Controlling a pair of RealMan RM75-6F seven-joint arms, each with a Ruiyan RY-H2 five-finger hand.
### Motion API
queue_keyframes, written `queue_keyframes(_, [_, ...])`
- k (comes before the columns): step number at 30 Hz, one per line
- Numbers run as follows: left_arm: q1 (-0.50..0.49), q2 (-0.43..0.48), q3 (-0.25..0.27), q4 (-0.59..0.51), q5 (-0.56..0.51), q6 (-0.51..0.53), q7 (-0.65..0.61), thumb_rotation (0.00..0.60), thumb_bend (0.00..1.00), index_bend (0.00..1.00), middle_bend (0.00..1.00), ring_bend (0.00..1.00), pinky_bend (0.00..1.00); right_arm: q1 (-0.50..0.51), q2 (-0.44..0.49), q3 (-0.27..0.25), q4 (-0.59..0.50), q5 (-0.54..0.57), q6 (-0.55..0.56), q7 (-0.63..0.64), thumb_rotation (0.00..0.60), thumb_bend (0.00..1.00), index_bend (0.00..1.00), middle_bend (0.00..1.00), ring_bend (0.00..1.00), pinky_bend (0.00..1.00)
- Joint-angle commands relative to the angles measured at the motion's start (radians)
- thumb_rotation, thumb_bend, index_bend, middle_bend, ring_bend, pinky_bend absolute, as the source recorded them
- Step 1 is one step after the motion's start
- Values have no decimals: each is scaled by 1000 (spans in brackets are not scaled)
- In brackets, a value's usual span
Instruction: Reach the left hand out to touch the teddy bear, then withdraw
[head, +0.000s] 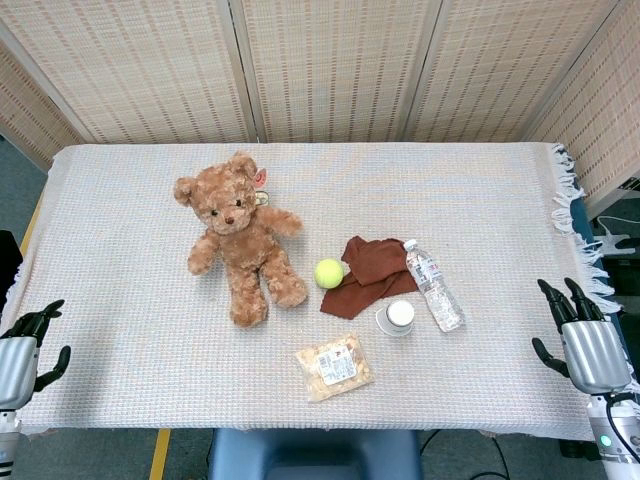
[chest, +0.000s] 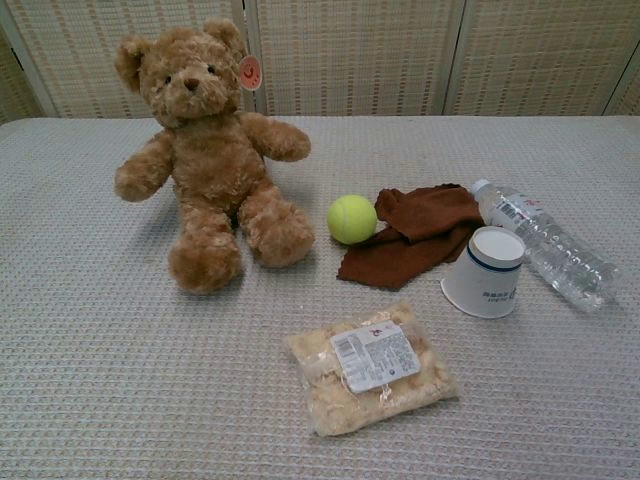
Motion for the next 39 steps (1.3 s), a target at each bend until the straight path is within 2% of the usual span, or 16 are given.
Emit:
queue_keyframes(1, [1,0,1,-2,0,0,9,600,416,148,254,225,480,-1,1,-5,-2,-7,0,0,600,194,29,170,0,209])
queue_keyframes(13, [-2,-29,-19,7,-16,13,31,600,416,145,264,235,488,1,16,-34,-3,-62,-3,26,600,193,18,170,0,209])
queue_keyframes(17, [-57,-107,-68,48,-66,-31,82,600,415,130,258,245,490,-10,3,-23,28,-118,81,78,600,194,4,170,0,209])
queue_keyframes(21, [-104,-149,-96,56,-79,-63,127,600,422,112,245,245,481,-24,-18,-6,64,-136,146,101,600,194,0,170,0,209])
queue_keyframes(26, [-154,-193,-124,63,-109,-102,174,600,418,90,232,245,454,-25,-16,-4,79,-147,163,141,600,192,0,170,0,209])
queue_keyframes(32, [-201,-249,-159,64,-181,-142,231,600,413,89,231,245,420,-19,-4,-8,84,-153,156,176,600,184,0,170,0,209])
queue_keyframes(39, [-286,-326,-226,79,-337,-224,327,600,394,112,231,245,404,-20,-5,-10,89,-162,165,192,600,184,0,170,0,209])
